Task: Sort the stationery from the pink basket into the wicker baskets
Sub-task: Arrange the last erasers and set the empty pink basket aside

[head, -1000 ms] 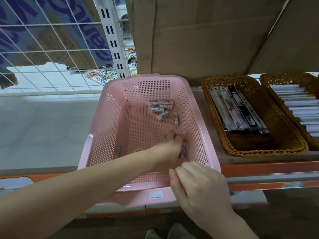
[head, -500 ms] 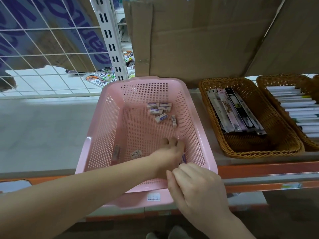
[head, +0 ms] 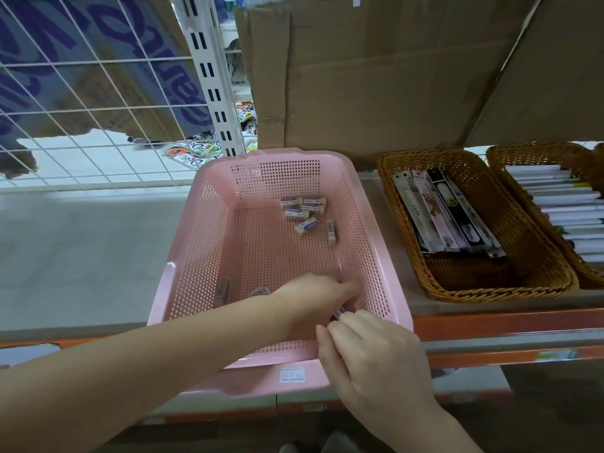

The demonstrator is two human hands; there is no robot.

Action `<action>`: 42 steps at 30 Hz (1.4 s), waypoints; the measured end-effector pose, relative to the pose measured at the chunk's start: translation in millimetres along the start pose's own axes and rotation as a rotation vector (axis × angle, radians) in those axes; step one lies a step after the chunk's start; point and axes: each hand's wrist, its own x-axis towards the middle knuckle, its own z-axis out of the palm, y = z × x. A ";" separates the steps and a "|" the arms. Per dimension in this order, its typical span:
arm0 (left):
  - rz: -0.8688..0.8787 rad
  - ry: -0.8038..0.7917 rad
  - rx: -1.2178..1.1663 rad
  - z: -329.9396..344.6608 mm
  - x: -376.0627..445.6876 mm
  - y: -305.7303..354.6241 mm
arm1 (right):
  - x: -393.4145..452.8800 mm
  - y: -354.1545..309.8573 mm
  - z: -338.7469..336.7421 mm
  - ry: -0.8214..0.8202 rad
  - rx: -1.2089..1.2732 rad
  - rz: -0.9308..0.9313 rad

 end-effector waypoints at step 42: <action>-0.405 0.338 0.496 -139.4 31.4 56.6 | 71.8 145.7 -99.4 -0.323 -0.370 0.107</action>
